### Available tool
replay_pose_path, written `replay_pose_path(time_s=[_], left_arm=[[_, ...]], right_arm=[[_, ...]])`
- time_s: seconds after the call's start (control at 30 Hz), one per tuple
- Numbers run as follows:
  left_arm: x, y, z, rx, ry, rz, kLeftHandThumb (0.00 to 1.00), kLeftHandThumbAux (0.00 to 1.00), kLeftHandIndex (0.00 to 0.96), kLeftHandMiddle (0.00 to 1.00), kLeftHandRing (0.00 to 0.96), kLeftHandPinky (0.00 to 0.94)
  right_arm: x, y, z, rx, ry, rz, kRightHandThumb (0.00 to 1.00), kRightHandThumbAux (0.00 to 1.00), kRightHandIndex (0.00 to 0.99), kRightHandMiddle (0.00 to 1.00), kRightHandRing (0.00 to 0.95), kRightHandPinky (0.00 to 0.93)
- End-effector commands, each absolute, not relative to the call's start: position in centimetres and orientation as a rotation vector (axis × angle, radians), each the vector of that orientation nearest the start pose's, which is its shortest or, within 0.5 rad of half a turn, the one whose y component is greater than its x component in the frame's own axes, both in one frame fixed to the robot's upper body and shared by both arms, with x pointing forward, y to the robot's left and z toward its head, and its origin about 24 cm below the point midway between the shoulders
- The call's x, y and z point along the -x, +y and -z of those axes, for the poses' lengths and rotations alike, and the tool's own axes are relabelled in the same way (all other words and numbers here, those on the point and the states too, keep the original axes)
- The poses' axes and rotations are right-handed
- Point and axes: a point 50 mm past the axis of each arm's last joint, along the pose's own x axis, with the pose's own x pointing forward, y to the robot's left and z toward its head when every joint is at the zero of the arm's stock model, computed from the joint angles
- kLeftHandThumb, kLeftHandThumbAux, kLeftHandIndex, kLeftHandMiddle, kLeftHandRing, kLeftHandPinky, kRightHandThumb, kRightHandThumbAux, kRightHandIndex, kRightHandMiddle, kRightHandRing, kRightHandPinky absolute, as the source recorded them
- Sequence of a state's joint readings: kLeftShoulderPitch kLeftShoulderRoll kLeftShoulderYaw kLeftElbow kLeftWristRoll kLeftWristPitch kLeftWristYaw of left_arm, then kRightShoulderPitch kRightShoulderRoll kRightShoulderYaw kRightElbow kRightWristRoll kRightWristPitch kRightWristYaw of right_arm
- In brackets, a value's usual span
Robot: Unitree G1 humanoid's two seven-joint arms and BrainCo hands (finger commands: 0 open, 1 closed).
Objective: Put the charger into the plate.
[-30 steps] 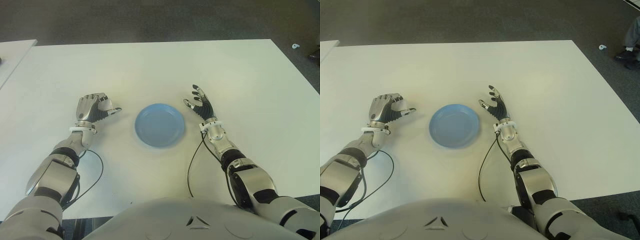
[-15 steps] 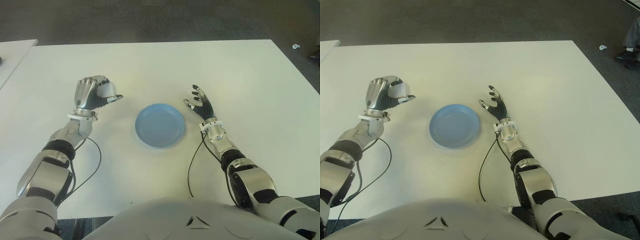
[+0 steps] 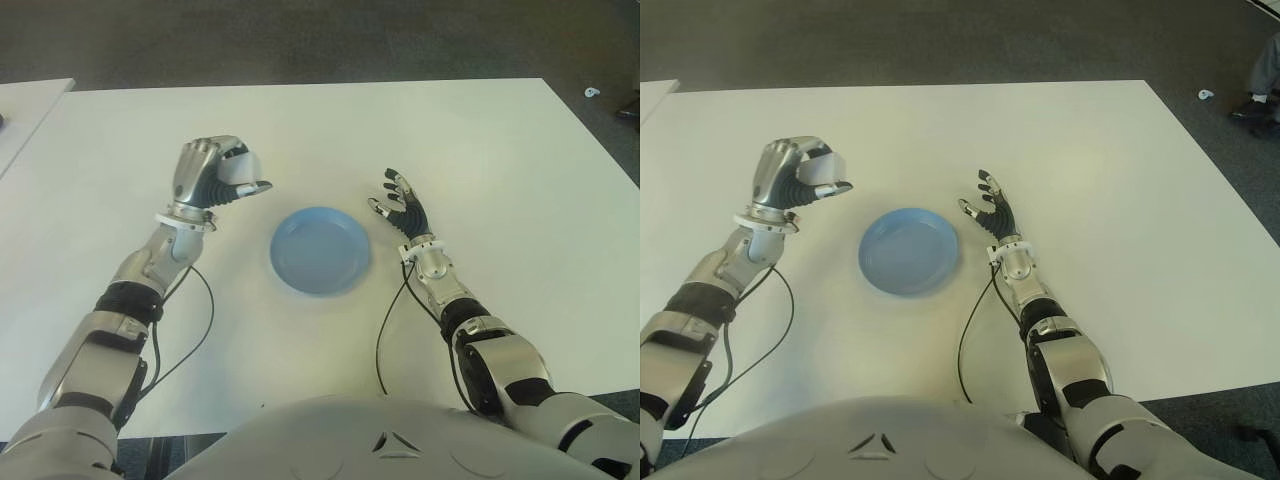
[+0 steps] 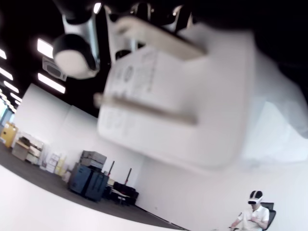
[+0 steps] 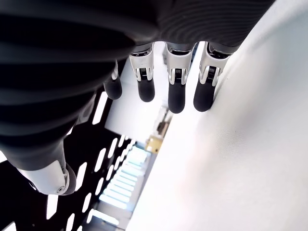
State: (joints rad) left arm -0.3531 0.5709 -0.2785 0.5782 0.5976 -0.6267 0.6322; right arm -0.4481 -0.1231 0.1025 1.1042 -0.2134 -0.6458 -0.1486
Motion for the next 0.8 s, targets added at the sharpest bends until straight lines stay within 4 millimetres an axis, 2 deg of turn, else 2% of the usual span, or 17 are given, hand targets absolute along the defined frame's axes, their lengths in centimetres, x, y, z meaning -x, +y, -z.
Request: replay_pose_path(time_s=[0.03,0.3,0.53,0.8], left_arm=[[-29.1,19.4,-7.4,-0.949,-0.609,0.051,0.39,0.381,0.844,0.894,0.895,0.915],[-29.0,17.4,-6.5,-0.969,-0.62,0.148,0.394,0.411,0.844,0.891,0.891,0.905],[-28.8,15.6,-6.2,-0.997,-0.64,0.215,0.401,0.437,0.833,0.887,0.885,0.897],[-28.7,14.3,-5.9,-1.026,-0.635,0.265,0.354,0.441,0.835,0.885,0.881,0.886]], right_arm=[[-25.9,-14.3,7.0,0.276,0.28,-0.164,0.109,0.624,0.031,0.112,0.124,0.144],[-26.1,-14.4,7.0,0.146,0.312,-0.146,0.103,0.617,0.016,0.075,0.082,0.107],[-26.3,-14.5,7.0,0.112,0.319,-0.136,0.098,0.609,0.009,0.05,0.053,0.087],[-26.3,-14.3,7.0,0.094,0.316,-0.129,0.108,0.606,0.004,0.042,0.046,0.091]])
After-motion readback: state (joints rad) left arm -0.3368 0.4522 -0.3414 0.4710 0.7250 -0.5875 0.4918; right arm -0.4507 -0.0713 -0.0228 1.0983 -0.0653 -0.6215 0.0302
